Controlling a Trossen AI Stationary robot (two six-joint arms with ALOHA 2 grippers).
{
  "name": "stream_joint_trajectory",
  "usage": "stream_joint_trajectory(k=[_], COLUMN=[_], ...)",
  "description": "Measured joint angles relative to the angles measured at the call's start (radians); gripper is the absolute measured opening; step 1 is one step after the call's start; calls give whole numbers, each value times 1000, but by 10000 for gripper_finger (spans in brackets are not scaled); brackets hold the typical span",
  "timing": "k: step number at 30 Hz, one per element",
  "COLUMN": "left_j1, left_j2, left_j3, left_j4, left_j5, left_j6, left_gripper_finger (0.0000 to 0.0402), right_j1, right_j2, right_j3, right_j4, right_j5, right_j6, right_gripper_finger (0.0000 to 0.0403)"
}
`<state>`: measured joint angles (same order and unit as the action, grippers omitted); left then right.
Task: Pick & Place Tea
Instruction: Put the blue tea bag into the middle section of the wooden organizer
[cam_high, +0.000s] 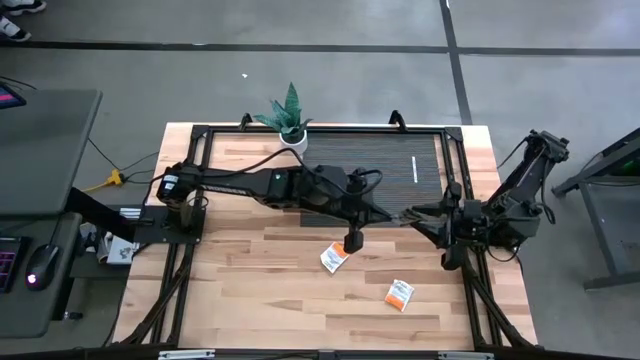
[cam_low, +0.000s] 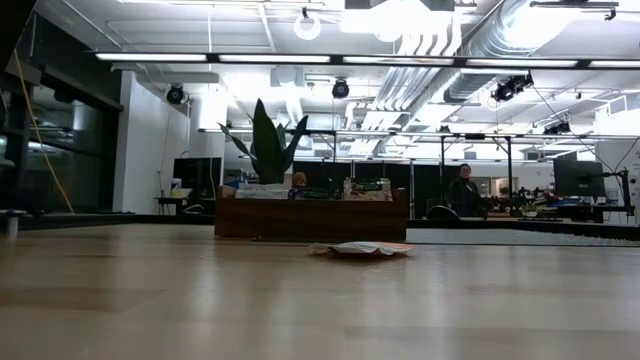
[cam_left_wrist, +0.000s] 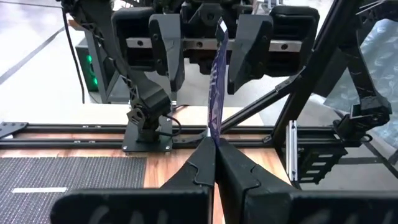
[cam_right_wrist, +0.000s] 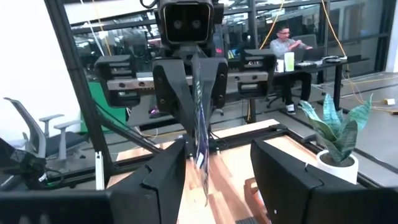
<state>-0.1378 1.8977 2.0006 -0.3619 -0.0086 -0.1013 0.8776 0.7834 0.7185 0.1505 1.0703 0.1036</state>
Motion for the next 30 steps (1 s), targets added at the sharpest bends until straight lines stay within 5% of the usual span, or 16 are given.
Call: stream_joint_trajectory(k=[9,24,30], left_j1=[0,0,0], left_j2=[0,1,1], left_j3=[0,0,0], left_j4=[-7,-8,-19], left_j5=[-1,4,31], left_j6=[-8,-13,-17], left_gripper_finger=[0,0,0], right_j1=[0,0,0], right_j2=[0,0,1], right_j3=[0,0,0], right_j4=[121,121,122], right_j5=[-32,-30,-29], right_j6=[-91,-136,-134], right_gripper_finger=[164,12,3])
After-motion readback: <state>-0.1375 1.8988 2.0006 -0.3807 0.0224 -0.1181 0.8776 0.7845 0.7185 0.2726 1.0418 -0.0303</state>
